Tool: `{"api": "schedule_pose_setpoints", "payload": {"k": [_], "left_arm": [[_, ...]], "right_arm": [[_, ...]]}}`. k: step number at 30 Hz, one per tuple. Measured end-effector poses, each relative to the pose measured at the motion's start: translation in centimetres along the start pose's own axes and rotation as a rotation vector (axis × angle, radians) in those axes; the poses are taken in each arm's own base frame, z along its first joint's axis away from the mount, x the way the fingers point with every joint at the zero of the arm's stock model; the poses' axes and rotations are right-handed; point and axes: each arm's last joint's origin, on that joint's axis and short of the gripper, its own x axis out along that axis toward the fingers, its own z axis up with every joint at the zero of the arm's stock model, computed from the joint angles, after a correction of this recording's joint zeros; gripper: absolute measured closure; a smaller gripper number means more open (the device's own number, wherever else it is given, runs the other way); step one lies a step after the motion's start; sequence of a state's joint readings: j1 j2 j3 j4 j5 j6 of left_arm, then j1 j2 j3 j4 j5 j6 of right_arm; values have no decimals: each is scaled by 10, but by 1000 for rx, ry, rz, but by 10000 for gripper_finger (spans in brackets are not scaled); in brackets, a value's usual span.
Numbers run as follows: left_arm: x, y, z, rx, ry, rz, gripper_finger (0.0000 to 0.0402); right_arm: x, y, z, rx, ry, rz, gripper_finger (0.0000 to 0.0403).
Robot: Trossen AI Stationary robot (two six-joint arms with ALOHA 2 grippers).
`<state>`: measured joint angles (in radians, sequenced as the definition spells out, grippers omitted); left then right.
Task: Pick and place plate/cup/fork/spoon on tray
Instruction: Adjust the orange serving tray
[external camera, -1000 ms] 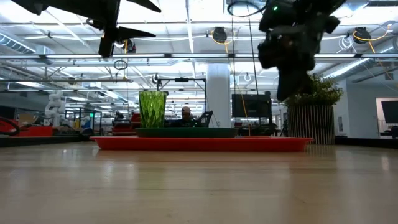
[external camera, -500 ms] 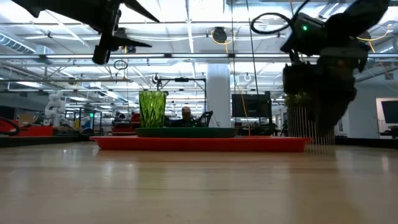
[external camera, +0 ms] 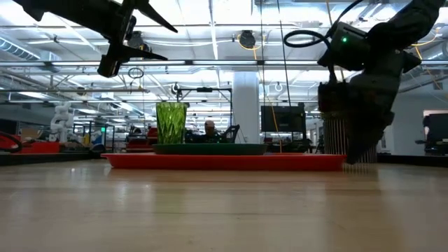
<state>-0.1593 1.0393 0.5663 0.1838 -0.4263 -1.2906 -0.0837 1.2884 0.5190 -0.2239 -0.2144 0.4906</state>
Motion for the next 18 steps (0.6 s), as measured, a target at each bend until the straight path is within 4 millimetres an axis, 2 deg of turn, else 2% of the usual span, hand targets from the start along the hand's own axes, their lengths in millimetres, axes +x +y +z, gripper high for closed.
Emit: {"api": "schedule_pose_setpoints", "payload": {"k": [5, 18], "left_arm": [[0, 0, 0, 1, 0, 1, 161], [-1, -1, -2, -4, 36, -10, 161]], "right_arm": [[-2, -7, 5, 72, -52, -58, 403], [-8, -19, 13, 173, -89, -31, 403]]}}
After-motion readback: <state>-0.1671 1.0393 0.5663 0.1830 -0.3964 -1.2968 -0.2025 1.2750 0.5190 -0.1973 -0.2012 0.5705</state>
